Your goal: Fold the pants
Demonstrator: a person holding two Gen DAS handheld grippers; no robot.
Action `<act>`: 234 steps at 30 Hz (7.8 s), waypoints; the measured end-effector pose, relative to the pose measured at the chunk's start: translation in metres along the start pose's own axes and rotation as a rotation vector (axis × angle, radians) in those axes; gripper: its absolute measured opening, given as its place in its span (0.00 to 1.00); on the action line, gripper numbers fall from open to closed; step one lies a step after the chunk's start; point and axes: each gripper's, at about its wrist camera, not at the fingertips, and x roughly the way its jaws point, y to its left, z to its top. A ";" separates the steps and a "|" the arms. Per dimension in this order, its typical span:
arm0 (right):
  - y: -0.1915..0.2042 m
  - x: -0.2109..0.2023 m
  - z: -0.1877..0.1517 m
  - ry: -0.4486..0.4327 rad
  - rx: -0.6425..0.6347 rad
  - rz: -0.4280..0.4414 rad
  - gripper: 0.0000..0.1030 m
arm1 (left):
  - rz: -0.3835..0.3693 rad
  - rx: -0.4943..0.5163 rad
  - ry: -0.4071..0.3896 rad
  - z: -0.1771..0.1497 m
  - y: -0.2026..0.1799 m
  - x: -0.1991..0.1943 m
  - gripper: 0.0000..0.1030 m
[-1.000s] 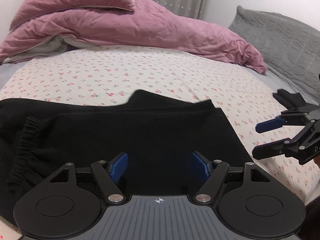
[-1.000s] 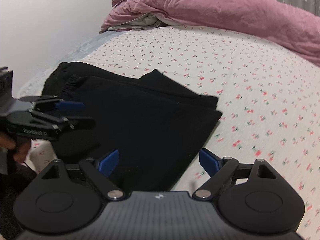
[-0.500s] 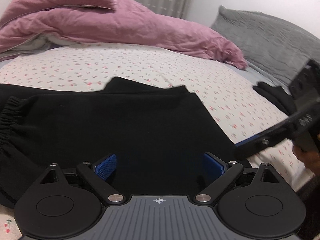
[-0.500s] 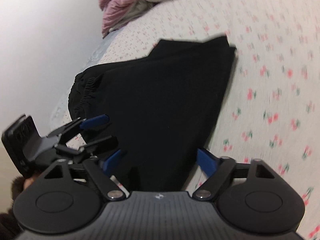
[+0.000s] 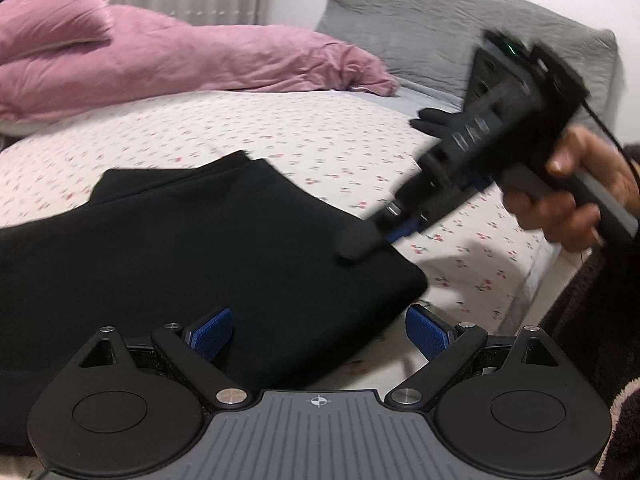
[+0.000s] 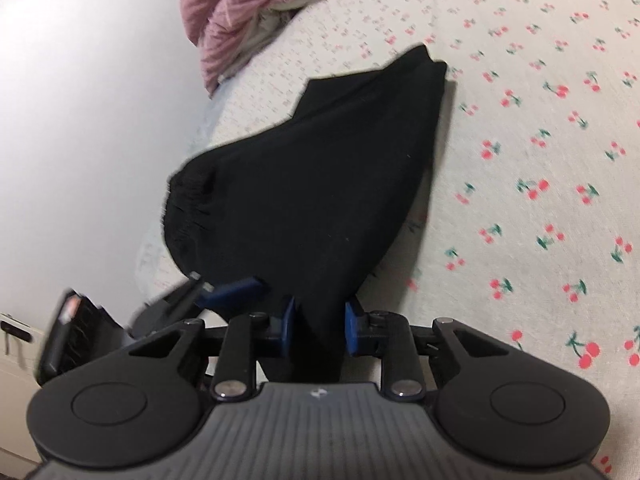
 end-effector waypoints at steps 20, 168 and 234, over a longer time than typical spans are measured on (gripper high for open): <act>-0.037 0.004 0.031 -0.127 0.077 -0.020 0.46 | 0.388 0.292 -0.071 -0.015 -0.077 0.041 0.58; 0.049 0.075 0.093 -0.329 -0.034 0.120 0.21 | -0.124 -1.015 -0.326 -0.030 0.293 -0.045 0.28; -0.001 -0.053 -0.004 -0.243 -0.461 -0.612 0.76 | 0.285 -0.172 0.020 0.057 0.042 0.036 0.73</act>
